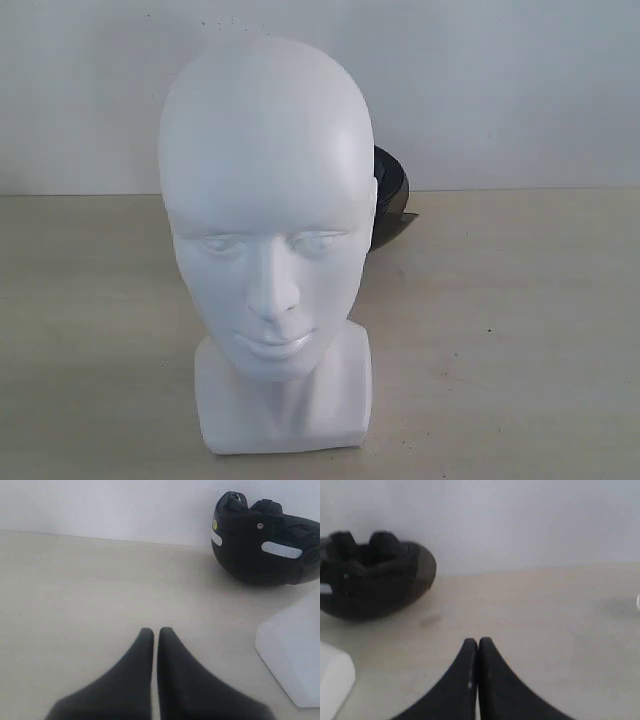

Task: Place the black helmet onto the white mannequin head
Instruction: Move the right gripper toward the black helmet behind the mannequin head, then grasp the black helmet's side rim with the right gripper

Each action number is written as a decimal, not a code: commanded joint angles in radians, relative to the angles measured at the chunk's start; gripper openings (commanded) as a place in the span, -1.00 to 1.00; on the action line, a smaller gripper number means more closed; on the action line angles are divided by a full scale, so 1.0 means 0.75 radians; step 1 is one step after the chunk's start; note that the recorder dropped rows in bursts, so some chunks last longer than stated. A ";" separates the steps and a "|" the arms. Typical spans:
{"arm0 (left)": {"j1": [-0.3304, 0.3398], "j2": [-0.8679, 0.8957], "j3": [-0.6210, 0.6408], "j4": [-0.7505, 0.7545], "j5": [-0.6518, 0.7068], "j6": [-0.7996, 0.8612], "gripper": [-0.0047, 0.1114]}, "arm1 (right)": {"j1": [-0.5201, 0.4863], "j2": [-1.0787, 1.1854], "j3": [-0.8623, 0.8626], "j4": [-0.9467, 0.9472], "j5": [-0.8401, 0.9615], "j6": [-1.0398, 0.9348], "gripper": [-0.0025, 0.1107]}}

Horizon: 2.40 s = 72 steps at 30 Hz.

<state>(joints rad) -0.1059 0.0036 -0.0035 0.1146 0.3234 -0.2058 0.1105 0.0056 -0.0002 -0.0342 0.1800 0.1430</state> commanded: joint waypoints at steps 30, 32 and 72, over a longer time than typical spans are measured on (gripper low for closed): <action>0.004 -0.005 0.005 0.002 -0.002 0.006 -0.84 | 0.001 1.822 -1.492 0.606 0.614 -1.147 -0.96; 0.004 -0.005 0.005 0.002 -0.002 0.006 -0.84 | 0.003 1.888 -1.537 0.780 0.620 -1.394 -0.96; 0.004 -0.005 0.005 0.002 -0.002 0.006 -0.84 | 0.122 2.710 -2.018 1.707 0.760 -3.022 0.14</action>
<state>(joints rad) -0.1059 0.0036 -0.0035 0.1146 0.3234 -0.2058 0.1769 2.0393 -1.4882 1.2775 0.8185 -2.1164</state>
